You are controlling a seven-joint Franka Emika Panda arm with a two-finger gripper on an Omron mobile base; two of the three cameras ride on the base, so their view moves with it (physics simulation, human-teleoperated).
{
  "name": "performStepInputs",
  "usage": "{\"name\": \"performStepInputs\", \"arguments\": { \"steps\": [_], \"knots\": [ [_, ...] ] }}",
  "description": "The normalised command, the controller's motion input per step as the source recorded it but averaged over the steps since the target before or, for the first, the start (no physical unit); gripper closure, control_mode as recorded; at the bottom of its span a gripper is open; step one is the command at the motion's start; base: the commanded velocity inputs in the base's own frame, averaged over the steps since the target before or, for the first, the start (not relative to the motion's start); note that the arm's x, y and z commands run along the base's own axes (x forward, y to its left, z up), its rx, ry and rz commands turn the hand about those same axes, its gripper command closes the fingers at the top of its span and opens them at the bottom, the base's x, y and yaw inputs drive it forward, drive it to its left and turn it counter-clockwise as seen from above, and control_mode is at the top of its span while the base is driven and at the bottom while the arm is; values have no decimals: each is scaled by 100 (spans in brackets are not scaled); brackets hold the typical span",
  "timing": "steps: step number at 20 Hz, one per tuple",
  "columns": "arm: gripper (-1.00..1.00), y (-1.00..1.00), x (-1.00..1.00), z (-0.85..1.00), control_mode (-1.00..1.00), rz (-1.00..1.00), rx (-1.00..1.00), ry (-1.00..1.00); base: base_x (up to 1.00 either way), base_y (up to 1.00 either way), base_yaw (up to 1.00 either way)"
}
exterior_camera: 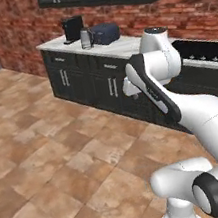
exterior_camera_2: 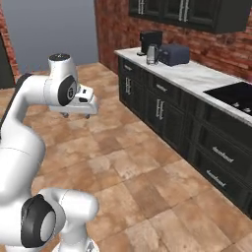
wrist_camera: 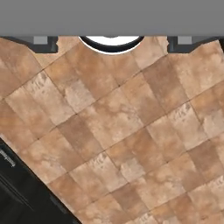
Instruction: Navigate to the stove.
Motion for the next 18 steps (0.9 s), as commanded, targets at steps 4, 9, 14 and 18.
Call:
{"name": "performStepInputs", "arguments": {
  "steps": [4,9,14,18],
  "knots": [
    [-100,0,0,0,100,0,0,0,8,-6,-79],
    [-100,0,0,0,100,0,0,0,25,0,-81],
    [-100,0,0,0,100,0,0,0,87,41,-63],
    [-100,0,0,0,100,0,0,0,100,64,-37]
  ]
}}
